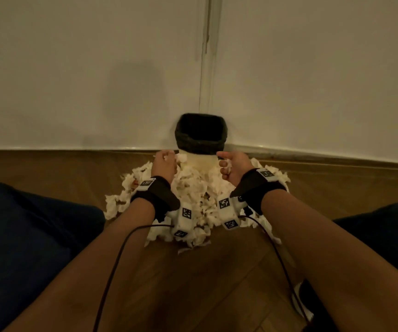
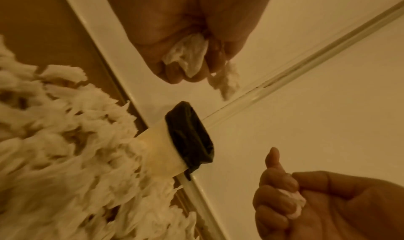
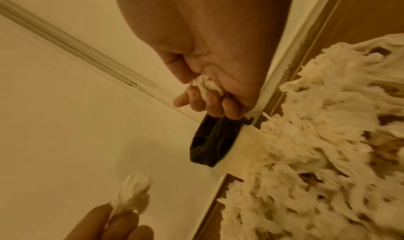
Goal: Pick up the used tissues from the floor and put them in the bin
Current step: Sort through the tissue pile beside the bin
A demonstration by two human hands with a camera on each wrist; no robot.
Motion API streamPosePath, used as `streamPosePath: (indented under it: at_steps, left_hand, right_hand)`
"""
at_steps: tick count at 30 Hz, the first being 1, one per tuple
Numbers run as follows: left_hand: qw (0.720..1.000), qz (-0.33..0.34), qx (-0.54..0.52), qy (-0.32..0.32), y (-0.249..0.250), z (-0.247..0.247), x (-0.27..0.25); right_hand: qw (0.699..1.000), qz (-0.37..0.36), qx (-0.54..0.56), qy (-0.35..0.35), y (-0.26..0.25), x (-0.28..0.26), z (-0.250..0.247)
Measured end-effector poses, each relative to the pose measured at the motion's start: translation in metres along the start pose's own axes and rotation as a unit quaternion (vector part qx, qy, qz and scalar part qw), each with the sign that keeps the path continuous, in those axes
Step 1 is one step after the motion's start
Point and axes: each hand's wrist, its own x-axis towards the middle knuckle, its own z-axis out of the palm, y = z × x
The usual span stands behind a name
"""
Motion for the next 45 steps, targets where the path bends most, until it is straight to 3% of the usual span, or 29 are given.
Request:
streamPosePath:
  at_steps: [3, 6, 10, 13, 18, 21, 24, 27, 30, 34, 41, 43, 45]
  left_hand:
    - [0.999, 0.025, -0.009, -0.032, 0.035, 0.0, -0.003]
    - [0.994, 0.012, -0.089, -0.055, 0.071, 0.001, -0.011]
    - [0.98, -0.012, -0.194, -0.053, 0.116, -0.003, -0.012]
    - [0.952, -0.034, -0.293, -0.083, 0.141, -0.007, -0.008]
    - [0.975, 0.001, -0.213, -0.066, 0.158, 0.0, 0.003]
    - [0.989, 0.021, -0.132, -0.058, 0.156, 0.01, 0.019]
    - [0.996, 0.075, -0.025, -0.04, 0.147, 0.018, 0.034]
    - [0.998, 0.007, -0.014, -0.057, 0.133, 0.028, 0.054]
    - [0.991, -0.061, -0.086, -0.082, 0.117, 0.039, 0.076]
    - [0.977, -0.097, -0.14, -0.128, 0.089, 0.055, 0.11]
    - [0.995, -0.082, 0.008, -0.063, 0.048, 0.081, 0.168]
    - [0.992, -0.083, 0.004, -0.09, 0.047, 0.09, 0.177]
    - [0.989, -0.095, -0.027, -0.11, 0.046, 0.096, 0.184]
  right_hand:
    - [0.998, -0.05, 0.021, 0.028, -0.026, -0.015, 0.007]
    - [0.994, -0.097, 0.02, 0.035, -0.052, -0.03, 0.014]
    - [0.988, -0.152, -0.026, -0.022, -0.083, -0.048, 0.02]
    - [0.983, -0.175, -0.023, -0.049, -0.103, -0.053, 0.021]
    - [0.97, -0.235, -0.061, -0.014, -0.122, -0.04, 0.019]
    - [0.973, -0.207, -0.096, 0.026, -0.117, -0.018, 0.018]
    - [0.982, -0.117, -0.144, 0.031, -0.106, 0.005, 0.018]
    - [0.989, -0.052, -0.13, 0.037, -0.102, 0.031, 0.016]
    - [0.982, -0.08, -0.155, 0.071, -0.1, 0.067, 0.009]
    - [0.981, -0.079, -0.173, 0.044, -0.086, 0.112, 0.0]
    - [0.971, -0.075, -0.212, 0.083, -0.07, 0.179, -0.008]
    - [0.979, -0.092, -0.168, 0.072, -0.071, 0.191, 0.0]
    - [0.996, -0.073, -0.046, 0.031, -0.07, 0.198, 0.007]
